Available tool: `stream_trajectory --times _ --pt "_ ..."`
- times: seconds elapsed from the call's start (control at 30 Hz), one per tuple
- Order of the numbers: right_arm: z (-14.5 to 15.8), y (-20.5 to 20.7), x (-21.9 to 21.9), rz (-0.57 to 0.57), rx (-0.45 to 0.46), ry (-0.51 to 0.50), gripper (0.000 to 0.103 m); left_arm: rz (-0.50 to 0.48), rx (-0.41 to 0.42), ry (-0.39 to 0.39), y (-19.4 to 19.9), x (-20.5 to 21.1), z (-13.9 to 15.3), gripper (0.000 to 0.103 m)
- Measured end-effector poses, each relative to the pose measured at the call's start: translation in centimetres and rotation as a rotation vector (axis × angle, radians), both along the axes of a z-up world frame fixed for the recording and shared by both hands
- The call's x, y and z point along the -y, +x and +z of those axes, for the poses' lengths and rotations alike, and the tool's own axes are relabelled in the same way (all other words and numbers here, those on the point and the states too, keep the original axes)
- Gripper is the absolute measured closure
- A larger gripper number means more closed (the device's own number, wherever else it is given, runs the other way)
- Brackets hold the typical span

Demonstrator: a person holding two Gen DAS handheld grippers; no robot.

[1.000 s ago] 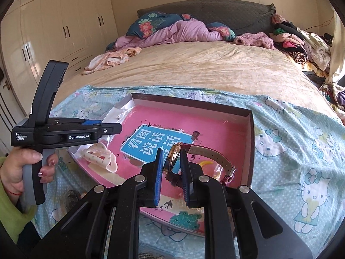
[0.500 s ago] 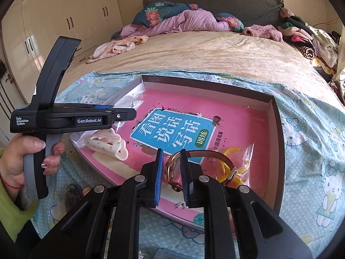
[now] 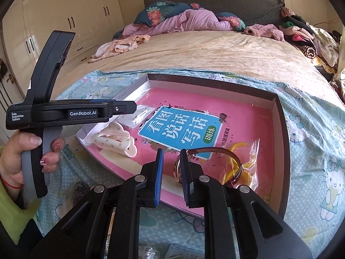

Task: Organize jewelry
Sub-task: 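Carry the watch and earring card into the pink box while both tools open to release, then withdraw both open tools from the box toward the remaining items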

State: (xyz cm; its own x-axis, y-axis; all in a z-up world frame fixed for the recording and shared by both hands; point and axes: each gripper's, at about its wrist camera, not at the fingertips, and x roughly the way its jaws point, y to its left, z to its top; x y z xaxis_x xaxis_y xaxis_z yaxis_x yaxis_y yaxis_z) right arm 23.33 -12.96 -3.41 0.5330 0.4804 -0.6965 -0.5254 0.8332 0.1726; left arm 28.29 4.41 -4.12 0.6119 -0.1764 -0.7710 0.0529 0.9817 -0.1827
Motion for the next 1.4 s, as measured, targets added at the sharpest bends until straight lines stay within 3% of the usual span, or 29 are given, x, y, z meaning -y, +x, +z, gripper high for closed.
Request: stream_trajectory --times 0.07,0.37,0.47,0.6,0.73,1.4 --pt "0.1 -0.2 0.3 -0.008 0.001 0.001 0.086 0.004 0.006 0.002 -0.3 -0.1 0.3 0.046" --pt "1.2 -1.4 2.2 -0.062 0.023 0.039 0.039 0.019 0.03 0.011 -1.8 -0.7 1.3 0.024" --pt "1.5 -1.6 2.8 -0.084 0.027 0.052 0.025 0.03 0.032 0.005 -2.1 -0.9 1.4 0.012" --pt "1.9 -1.7 3.2 -0.101 0.026 0.06 0.023 0.039 0.032 0.007 -2.5 -0.9 1.6 0.01" --pt "2.5 -2.0 3.7 -0.119 0.042 0.07 0.012 0.038 0.029 -0.004 -3.1 -0.8 1.8 0.01" --pt "5.8 -4.8 4.0 -0.119 0.096 0.087 0.011 0.051 0.074 -0.052 -6.6 -1.7 4.2 0.01"
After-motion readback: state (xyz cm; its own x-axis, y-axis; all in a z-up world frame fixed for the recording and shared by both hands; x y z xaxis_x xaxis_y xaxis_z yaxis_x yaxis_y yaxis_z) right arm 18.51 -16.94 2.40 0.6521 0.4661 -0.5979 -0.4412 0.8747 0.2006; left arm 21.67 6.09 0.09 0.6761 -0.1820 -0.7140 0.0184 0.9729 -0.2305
